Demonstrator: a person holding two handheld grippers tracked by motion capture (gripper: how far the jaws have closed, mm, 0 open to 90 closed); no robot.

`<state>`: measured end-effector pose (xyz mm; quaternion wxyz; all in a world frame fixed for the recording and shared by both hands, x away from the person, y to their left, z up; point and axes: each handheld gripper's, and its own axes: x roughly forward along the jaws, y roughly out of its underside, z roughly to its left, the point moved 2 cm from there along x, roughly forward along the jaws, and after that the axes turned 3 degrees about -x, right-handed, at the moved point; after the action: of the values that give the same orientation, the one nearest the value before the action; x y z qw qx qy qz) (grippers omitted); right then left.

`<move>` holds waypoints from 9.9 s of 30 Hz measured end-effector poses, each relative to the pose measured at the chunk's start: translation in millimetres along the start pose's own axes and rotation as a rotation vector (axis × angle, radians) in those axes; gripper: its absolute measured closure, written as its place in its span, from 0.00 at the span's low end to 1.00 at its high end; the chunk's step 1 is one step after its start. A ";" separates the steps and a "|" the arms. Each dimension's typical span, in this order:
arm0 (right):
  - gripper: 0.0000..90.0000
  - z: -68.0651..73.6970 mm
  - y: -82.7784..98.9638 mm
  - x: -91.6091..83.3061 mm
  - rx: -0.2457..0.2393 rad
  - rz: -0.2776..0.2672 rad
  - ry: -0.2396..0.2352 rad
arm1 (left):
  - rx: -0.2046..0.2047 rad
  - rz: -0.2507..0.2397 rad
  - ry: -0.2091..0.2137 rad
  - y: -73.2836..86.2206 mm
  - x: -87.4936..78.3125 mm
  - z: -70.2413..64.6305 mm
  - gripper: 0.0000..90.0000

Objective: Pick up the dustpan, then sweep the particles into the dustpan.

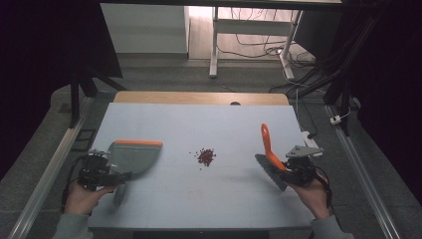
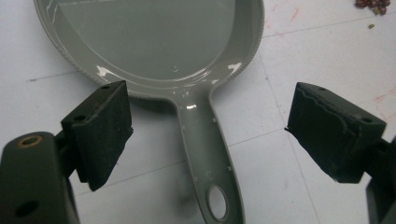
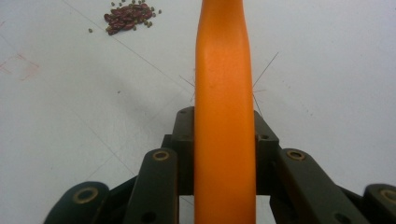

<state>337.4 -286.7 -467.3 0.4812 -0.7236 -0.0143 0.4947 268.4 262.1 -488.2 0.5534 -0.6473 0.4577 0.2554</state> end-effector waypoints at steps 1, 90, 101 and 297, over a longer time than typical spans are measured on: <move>0.78 0.0 0.1 0.1 0.000 0.001 -0.001 | 0.000 0.000 0.000 0.0 0.0 0.0 0.17; 0.78 -1.4 1.4 2.8 0.009 -0.009 0.027 | -0.032 -0.038 0.117 4.5 45.8 26.9 0.69; 0.78 0.0 -2.2 -0.9 0.019 -0.036 0.040 | 0.008 -0.115 0.157 -0.2 36.3 29.2 0.69; 0.79 52.6 -146.5 191.3 -0.152 0.175 0.000 | 0.465 0.228 0.395 7.1 63.2 -53.9 0.69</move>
<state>463.2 -77.2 -500.0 0.3798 -0.7565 0.0115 0.5323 281.2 191.6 -530.7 0.5545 -0.4853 0.6719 0.0738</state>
